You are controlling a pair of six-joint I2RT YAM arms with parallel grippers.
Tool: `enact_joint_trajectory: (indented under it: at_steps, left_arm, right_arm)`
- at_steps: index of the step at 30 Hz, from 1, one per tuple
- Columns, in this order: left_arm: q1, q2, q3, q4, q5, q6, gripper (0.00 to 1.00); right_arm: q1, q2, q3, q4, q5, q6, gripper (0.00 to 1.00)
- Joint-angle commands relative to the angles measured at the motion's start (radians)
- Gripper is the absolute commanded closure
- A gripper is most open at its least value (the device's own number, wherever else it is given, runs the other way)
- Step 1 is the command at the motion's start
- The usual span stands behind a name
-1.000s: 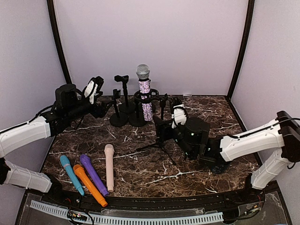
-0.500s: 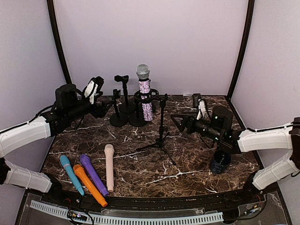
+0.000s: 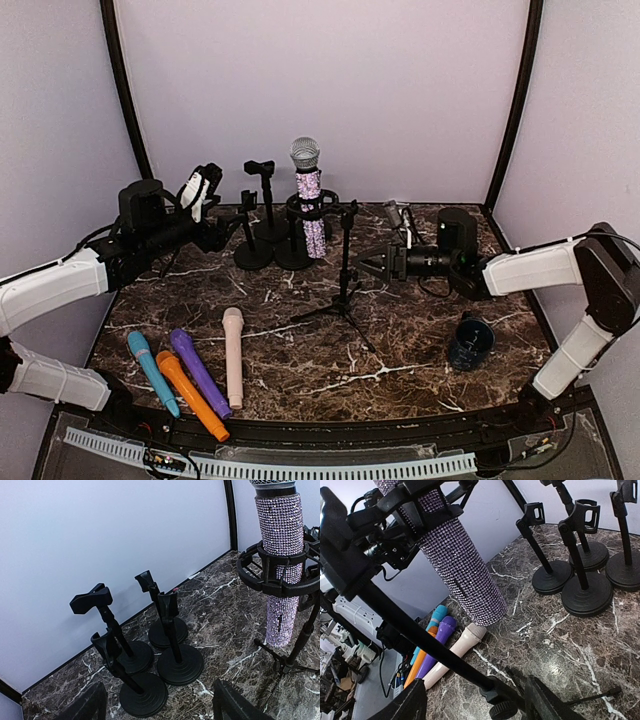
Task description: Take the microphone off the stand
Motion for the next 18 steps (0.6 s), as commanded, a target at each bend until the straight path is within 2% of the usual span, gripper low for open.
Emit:
enact_joint_trajectory:
  at_steps: [1,9,18]
  left_arm:
    - [-0.006,-0.006,-0.011,0.001,-0.002,0.015,0.25]
    - [-0.006,-0.008,-0.011,0.001,-0.002,0.015,0.25]
    - [-0.008,-0.008,-0.011,0.0,-0.004,0.016,0.25]
  right_arm:
    - [-0.022,0.036,0.029,-0.029,-0.094,-0.049,0.34]
    - [-0.043,0.065,0.069,-0.149,-0.109,-0.153,0.35]
    - [-0.044,0.103,0.127,-0.241,-0.129,-0.221,0.47]
